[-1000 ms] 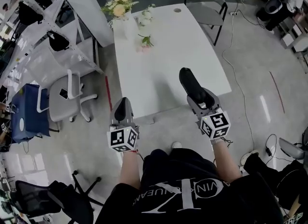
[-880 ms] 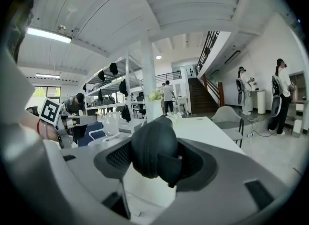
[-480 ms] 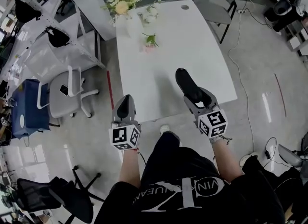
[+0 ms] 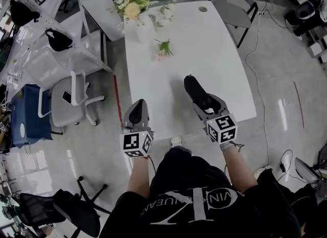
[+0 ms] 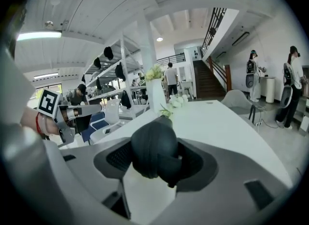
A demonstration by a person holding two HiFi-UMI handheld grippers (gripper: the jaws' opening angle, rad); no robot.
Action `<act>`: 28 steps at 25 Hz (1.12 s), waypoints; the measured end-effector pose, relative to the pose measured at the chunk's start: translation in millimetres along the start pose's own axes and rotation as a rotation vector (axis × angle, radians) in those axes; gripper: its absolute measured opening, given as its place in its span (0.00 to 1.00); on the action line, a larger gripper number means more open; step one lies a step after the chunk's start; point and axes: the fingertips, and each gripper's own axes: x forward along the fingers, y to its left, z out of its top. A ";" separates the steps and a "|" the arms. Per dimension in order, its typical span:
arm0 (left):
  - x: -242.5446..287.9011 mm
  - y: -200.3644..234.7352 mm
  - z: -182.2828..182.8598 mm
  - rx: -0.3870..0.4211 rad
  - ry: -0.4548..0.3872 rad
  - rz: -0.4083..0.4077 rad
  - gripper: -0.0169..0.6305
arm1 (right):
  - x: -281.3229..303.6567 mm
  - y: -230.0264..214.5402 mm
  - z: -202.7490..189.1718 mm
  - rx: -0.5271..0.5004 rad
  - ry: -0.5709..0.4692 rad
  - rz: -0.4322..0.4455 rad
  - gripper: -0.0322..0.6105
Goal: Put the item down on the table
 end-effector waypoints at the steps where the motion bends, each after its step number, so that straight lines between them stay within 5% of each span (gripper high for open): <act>1: 5.0 0.8 -2.0 0.000 0.008 -0.003 0.04 | 5.9 -1.8 -1.1 0.005 0.010 0.001 0.46; 28: 48.3 10.5 -25.3 -0.030 0.089 -0.078 0.04 | 85.7 10.0 -20.8 0.064 0.202 0.127 0.46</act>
